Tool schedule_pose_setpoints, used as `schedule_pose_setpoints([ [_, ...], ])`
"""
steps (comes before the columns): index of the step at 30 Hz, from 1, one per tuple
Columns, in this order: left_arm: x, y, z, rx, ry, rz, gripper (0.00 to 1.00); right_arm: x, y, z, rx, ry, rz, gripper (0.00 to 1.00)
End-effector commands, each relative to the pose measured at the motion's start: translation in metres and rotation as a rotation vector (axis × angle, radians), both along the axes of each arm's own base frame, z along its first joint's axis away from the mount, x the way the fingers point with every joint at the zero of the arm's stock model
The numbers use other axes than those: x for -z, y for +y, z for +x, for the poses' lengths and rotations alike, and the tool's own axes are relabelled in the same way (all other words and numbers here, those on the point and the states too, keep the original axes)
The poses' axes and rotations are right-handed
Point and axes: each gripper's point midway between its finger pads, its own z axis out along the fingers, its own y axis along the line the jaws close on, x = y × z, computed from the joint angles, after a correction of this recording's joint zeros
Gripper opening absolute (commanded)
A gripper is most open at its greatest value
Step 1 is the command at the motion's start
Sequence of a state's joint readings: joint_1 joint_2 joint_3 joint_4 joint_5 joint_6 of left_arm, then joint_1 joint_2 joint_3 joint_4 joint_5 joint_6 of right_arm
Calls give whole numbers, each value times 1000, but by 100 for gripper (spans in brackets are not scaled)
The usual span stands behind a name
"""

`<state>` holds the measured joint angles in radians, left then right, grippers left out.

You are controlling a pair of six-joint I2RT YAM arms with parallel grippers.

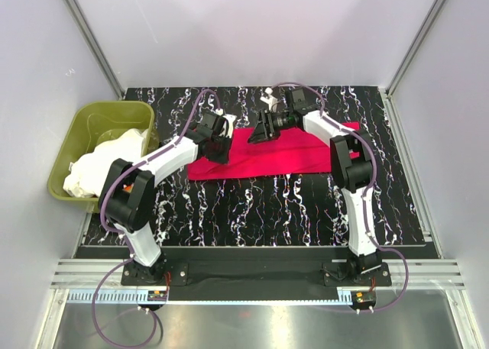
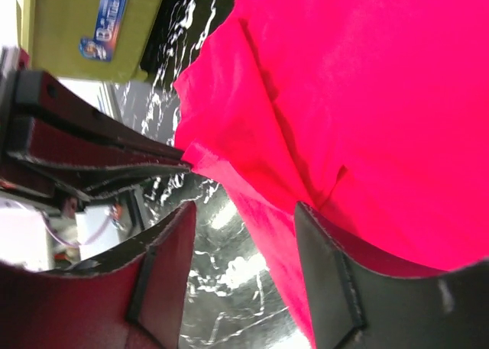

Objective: Fold and stack the t-shirts
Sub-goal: Fold the tshirt

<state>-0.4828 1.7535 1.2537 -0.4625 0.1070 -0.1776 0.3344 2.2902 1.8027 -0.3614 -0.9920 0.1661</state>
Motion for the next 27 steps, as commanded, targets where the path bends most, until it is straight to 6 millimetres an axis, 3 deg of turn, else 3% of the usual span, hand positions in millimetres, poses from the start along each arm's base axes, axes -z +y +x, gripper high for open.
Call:
schedule_pose_setpoints([
  [1,-25,-1,13,-12,-97,-15,0,-15,26,1,-141,-191,86,60],
  [4,-28,-2,15,-12,-106,-15,0,-13,40,-3,-202,-199,112,55],
  [12,-37,-2,17,-8,-125,-17,0,-3,67,-10,-285,-203,159,53],
  [27,-41,0,17,-3,-143,-15,0,7,76,-37,-337,-102,218,45],
])
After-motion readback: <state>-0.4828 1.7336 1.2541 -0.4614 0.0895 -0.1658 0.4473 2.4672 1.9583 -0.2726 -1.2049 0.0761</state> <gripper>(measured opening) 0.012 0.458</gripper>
